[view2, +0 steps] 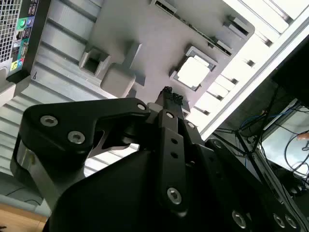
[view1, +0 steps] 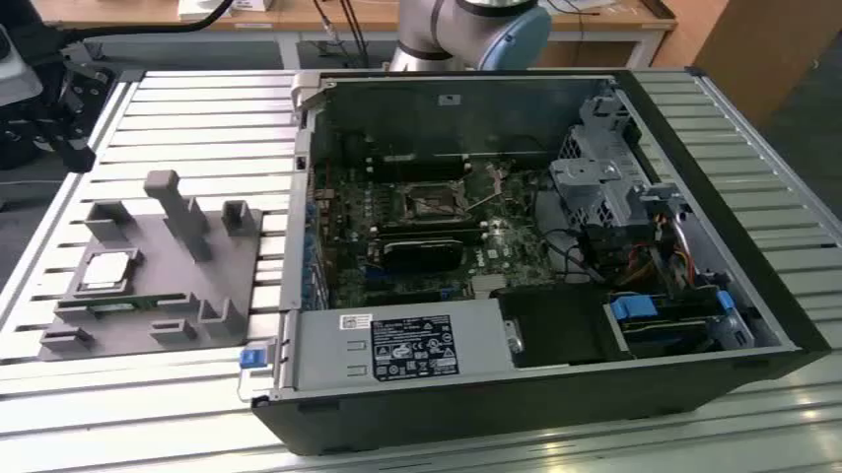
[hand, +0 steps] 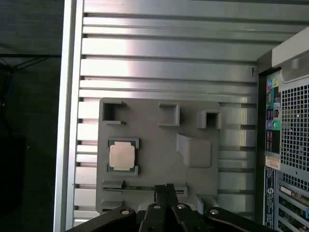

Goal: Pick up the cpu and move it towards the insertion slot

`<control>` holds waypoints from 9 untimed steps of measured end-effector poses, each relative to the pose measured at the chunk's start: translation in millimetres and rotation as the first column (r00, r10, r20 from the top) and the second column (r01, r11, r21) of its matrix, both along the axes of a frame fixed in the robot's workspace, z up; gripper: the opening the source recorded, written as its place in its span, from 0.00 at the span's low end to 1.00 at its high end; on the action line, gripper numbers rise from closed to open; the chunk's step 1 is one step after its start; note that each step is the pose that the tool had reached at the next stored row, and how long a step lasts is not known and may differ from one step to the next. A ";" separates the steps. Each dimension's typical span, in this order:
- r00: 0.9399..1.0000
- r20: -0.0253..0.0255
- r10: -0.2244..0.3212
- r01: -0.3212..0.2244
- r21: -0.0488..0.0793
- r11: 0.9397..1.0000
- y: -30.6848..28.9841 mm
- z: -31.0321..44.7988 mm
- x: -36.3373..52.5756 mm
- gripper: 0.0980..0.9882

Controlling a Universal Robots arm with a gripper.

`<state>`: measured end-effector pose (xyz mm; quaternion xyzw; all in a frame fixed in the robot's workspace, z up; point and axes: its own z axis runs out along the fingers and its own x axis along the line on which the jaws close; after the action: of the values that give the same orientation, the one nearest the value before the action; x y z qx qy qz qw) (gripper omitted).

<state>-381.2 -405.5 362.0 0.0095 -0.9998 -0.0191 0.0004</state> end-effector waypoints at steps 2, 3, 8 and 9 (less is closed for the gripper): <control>1.000 0.000 0.000 0.000 0.000 1.000 0.0 0.0 0.0 0.01; 1.000 0.000 0.000 0.000 0.000 1.000 0.0 0.0 0.0 0.01; 1.000 0.000 0.000 0.000 0.000 1.000 0.0 0.0 -0.9 0.01; 1.000 0.000 0.000 0.000 0.000 1.000 0.0 0.0 -1.3 0.01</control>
<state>-382.4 -405.5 362.0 0.0095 -0.9998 -0.0191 0.0004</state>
